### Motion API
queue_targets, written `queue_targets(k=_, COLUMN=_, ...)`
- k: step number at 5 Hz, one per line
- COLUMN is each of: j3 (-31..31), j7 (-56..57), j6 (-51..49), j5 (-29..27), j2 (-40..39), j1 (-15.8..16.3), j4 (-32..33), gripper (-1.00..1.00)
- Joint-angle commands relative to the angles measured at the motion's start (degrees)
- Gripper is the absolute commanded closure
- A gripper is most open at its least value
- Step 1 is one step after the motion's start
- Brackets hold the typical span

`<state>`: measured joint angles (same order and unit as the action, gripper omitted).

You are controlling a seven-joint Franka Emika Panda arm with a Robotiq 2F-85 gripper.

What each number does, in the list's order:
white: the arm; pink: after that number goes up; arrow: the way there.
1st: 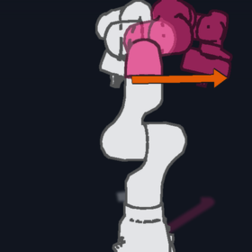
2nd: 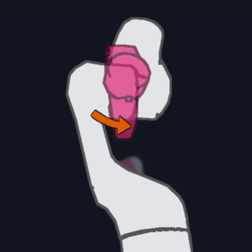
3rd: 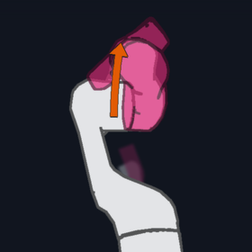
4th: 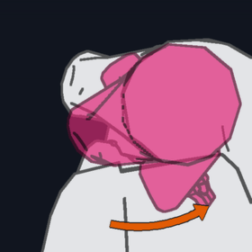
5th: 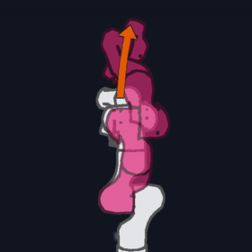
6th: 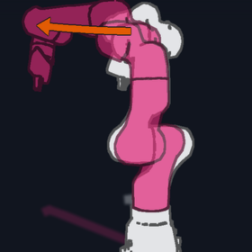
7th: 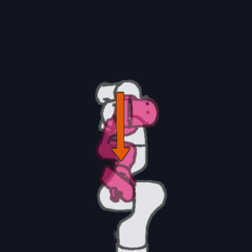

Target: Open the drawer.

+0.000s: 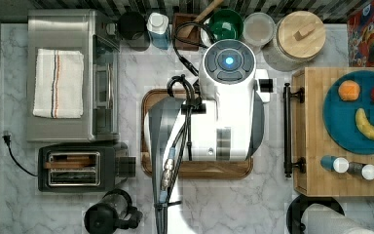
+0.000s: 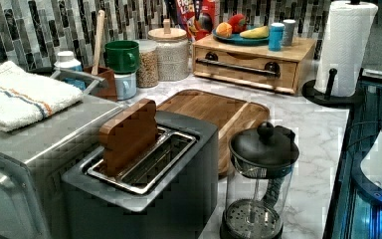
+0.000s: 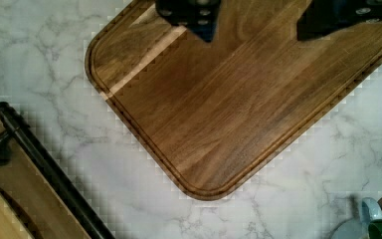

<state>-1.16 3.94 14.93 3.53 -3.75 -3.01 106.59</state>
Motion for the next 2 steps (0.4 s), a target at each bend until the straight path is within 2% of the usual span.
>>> queue_targets(k=1, j3=-0.06, j7=0.1, j6=0.05, j5=0.04, j2=-0.07, j1=-0.07, j4=0.04, gripper=-1.0)
queue_targets(k=2, j3=-0.15, j7=0.65, j6=-0.06, j5=-0.67, j2=-1.05, j1=-0.13, j4=-0.42, gripper=-1.0)
